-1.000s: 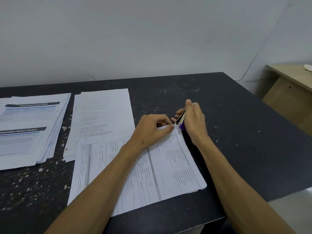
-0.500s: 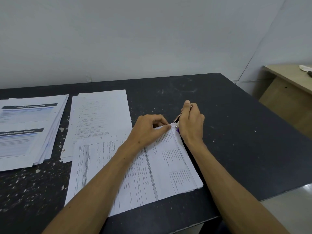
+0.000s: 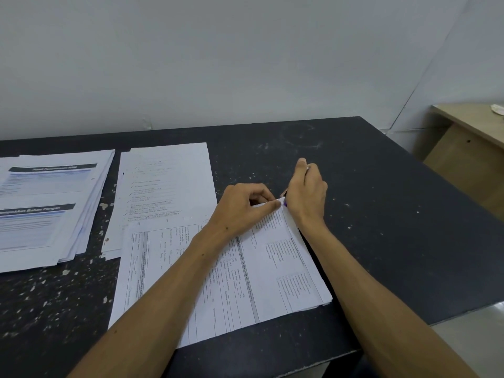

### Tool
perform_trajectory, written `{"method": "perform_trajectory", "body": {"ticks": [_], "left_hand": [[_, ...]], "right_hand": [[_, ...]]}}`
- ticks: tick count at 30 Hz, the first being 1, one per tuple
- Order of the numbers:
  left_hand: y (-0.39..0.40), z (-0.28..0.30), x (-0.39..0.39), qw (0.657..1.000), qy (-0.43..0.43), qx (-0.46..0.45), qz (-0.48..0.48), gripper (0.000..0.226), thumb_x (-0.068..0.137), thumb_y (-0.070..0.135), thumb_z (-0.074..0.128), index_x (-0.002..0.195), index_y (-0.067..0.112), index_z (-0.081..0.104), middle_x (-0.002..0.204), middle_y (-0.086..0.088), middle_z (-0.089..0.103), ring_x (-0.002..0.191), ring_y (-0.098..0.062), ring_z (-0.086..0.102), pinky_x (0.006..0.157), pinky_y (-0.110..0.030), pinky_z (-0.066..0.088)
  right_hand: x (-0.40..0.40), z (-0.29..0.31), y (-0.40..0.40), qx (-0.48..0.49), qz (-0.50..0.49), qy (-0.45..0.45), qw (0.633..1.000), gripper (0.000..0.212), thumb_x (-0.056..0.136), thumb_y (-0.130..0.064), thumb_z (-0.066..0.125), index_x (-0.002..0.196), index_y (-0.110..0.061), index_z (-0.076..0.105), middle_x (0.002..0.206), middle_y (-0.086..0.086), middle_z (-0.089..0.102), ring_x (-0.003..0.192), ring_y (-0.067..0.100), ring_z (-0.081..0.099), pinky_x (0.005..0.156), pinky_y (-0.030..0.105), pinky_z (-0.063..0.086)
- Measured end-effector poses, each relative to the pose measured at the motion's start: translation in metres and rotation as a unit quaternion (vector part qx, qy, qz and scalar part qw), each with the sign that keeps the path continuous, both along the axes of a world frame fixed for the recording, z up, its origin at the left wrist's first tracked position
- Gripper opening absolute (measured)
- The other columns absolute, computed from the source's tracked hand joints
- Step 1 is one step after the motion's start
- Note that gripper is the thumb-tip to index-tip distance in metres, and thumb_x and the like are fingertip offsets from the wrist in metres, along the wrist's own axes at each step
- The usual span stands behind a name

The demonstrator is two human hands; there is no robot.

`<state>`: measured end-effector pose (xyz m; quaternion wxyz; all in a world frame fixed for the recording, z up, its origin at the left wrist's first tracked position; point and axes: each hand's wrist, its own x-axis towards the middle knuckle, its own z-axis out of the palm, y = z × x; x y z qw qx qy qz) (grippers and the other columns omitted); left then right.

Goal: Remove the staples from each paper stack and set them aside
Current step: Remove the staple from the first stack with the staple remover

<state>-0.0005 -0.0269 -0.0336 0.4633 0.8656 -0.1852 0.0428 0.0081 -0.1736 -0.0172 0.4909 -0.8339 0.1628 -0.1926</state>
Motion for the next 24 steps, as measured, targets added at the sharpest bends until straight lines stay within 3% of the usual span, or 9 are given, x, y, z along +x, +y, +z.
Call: {"method": "perform_trajectory", "body": {"ticks": [11, 24], "left_hand": [[0.0009, 0.0024, -0.0012, 1.000, -0.001, -0.009, 0.003, 0.015, 0.089, 0.038, 0.080, 0.092, 0.023, 0.080, 0.087, 0.016, 0.076, 0.083, 0.003, 0.071, 0.079, -0.025, 0.060], [0.0000, 0.0054, -0.0032, 1.000, 0.002, 0.002, 0.008, 0.020, 0.089, 0.039, 0.079, 0.095, 0.020, 0.081, 0.089, 0.012, 0.077, 0.083, -0.002, 0.073, 0.080, -0.025, 0.061]], "right_hand": [[-0.0019, 0.0019, 0.0024, -0.008, -0.010, -0.004, 1.000, 0.042, 0.112, -0.044, 0.028, 0.100, -0.013, 0.054, 0.079, -0.011, 0.050, 0.070, 0.005, 0.046, 0.059, 0.018, 0.033], [-0.0014, 0.0016, 0.0040, -0.024, -0.009, -0.032, 0.999, 0.041, 0.112, -0.043, 0.029, 0.095, -0.014, 0.053, 0.073, -0.006, 0.053, 0.062, 0.009, 0.053, 0.061, 0.029, 0.048]]}}
